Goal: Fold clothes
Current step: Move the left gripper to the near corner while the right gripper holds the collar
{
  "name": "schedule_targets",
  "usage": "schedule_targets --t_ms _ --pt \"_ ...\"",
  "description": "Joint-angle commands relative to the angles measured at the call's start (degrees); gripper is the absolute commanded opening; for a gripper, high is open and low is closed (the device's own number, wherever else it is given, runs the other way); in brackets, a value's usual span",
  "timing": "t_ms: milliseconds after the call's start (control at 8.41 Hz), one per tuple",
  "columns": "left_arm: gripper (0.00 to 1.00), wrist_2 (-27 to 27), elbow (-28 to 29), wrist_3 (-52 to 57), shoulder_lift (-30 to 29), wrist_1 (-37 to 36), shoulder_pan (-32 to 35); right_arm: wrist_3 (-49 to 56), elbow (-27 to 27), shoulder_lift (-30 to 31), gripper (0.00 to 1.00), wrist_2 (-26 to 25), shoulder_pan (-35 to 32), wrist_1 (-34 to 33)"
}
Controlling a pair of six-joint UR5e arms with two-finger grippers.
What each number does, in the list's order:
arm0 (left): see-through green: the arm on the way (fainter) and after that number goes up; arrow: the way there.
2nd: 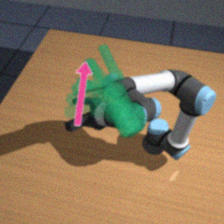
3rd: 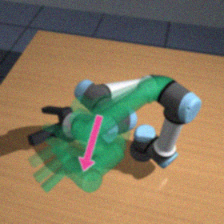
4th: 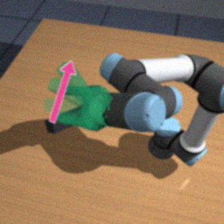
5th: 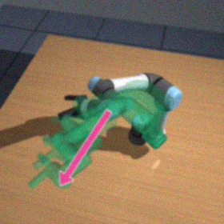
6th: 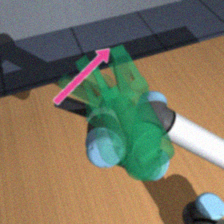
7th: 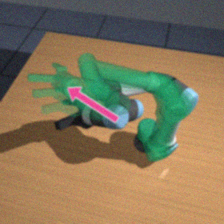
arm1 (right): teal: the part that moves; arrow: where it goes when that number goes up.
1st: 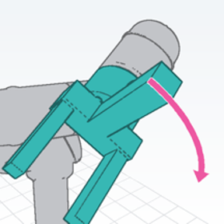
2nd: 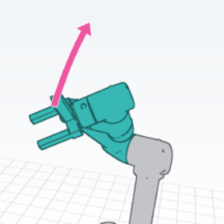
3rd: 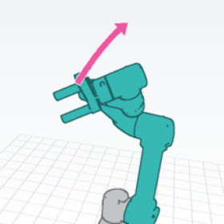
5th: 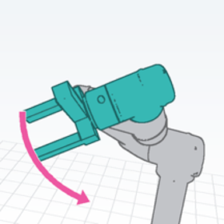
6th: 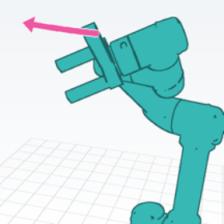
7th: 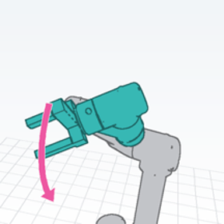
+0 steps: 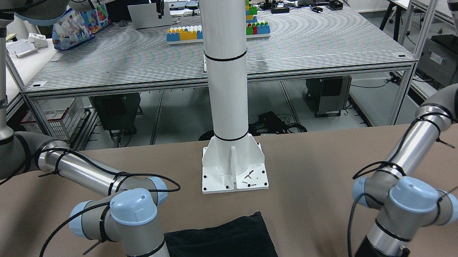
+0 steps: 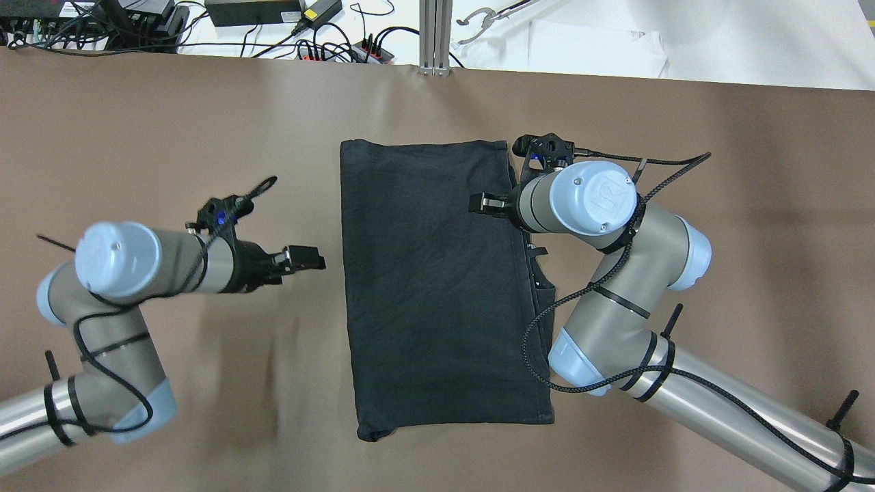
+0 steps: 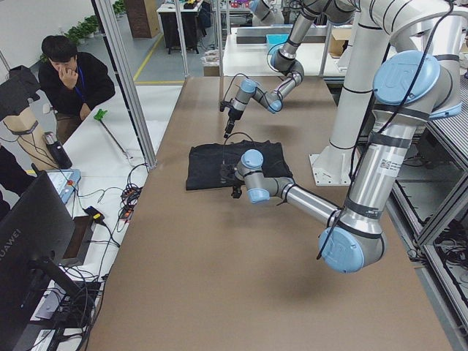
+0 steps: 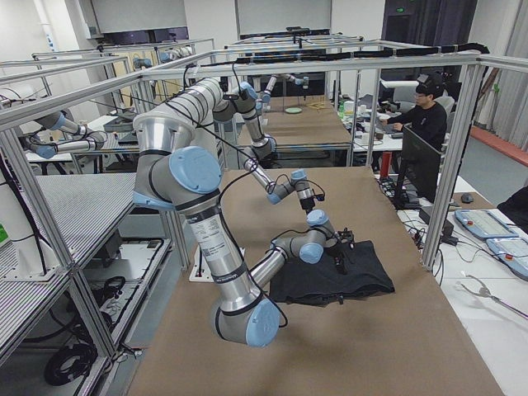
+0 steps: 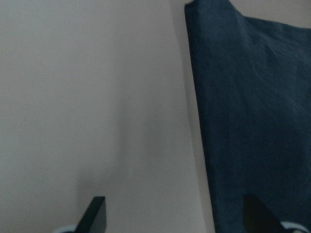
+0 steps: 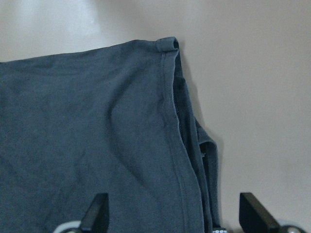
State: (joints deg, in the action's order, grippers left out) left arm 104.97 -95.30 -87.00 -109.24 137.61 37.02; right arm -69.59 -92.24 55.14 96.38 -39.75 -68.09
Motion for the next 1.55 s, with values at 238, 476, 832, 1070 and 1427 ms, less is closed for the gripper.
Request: schedule_targets --t_ms 238,476,832,1070,1427 --pt "1.00 -23.38 -5.67 -21.62 0.08 2.41 -22.31 -0.19 -0.65 1.46 0.94 -0.31 0.55 1.54" --pt "1.00 -24.28 -5.69 -22.16 0.43 2.23 -25.83 -0.28 -0.57 3.92 0.94 -0.40 0.55 7.41" --pt "1.00 -27.45 -4.98 -22.16 -0.27 -1.01 -28.49 -0.19 -0.66 4.45 0.94 -0.31 1.26 7.71" --pt "0.97 -27.62 -5.33 -22.16 -0.36 -0.94 -28.40 -0.19 -0.92 4.54 0.94 -0.31 1.26 7.71" --pt "0.56 -28.94 -5.33 -22.16 0.08 -0.94 -28.31 0.16 -2.06 5.42 0.94 -0.31 1.26 7.71"
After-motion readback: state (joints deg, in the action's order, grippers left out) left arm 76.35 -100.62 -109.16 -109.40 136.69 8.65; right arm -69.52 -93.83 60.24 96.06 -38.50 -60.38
